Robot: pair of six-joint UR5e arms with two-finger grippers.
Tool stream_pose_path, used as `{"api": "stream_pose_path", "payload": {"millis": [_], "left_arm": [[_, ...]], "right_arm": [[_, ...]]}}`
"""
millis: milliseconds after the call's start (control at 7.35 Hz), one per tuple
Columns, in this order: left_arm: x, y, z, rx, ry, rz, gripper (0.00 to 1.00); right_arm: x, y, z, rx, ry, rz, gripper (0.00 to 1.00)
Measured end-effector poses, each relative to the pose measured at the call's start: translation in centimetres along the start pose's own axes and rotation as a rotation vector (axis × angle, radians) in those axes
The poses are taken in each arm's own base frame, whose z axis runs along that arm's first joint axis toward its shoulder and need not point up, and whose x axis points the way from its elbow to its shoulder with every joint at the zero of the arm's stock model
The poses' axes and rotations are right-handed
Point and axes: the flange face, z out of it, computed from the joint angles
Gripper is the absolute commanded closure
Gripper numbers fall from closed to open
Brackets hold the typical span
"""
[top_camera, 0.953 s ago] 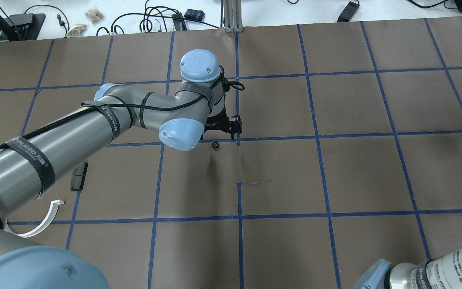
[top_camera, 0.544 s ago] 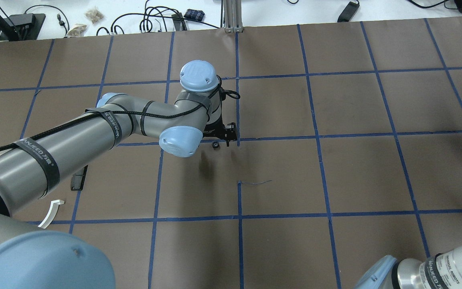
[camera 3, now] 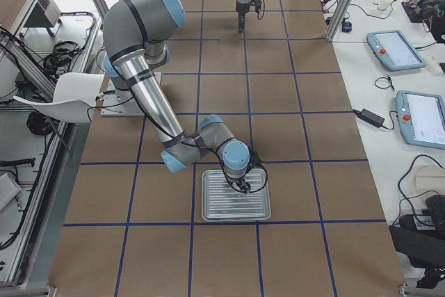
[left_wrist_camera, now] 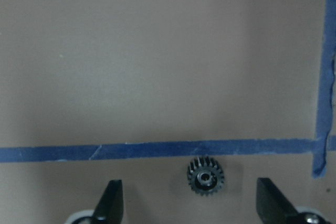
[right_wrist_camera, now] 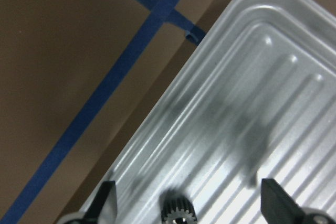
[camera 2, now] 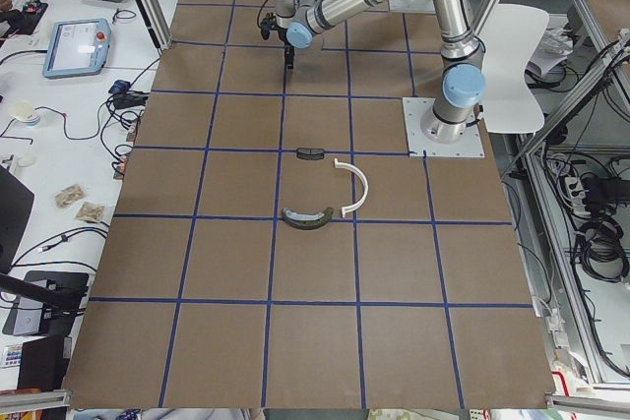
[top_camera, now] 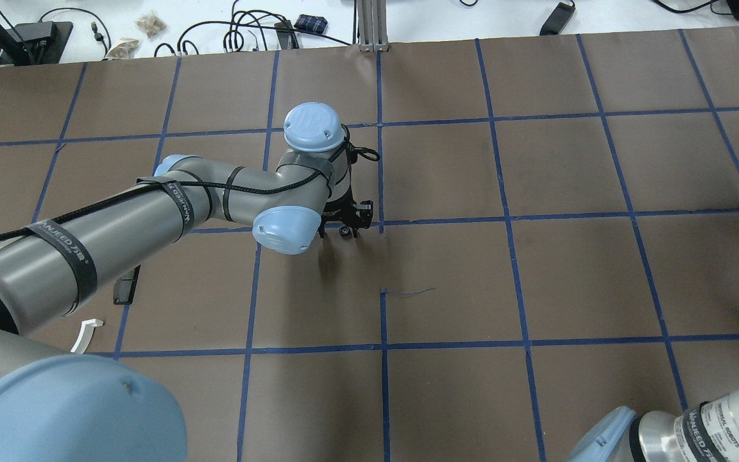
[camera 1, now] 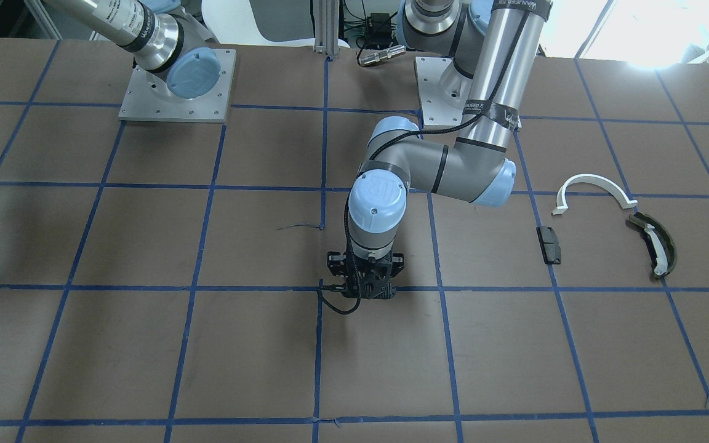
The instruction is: Place bearing gear from tray to pile
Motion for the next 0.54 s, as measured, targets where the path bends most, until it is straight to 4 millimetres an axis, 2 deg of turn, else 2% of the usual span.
{"api": "stream_pose_path", "payload": {"millis": [136, 408, 544], "left_arm": [[-0.4, -0.2, 0.1, 0.000, 0.002, -0.003, 1.00], [-1.2, -0.6, -0.2, 0.003, 0.006, -0.006, 1.00], [-2.1, -0.9, -1.0, 0.010, 0.006, -0.013, 1.00]], "right_arm": [[0.0, 0.1, 0.2, -0.004, -0.003, -0.014, 0.16], [0.0, 0.4, 0.1, -0.028, -0.008, -0.037, 0.21], [-0.1, 0.7, 0.1, -0.055, -0.010, -0.042, 0.25]]}}
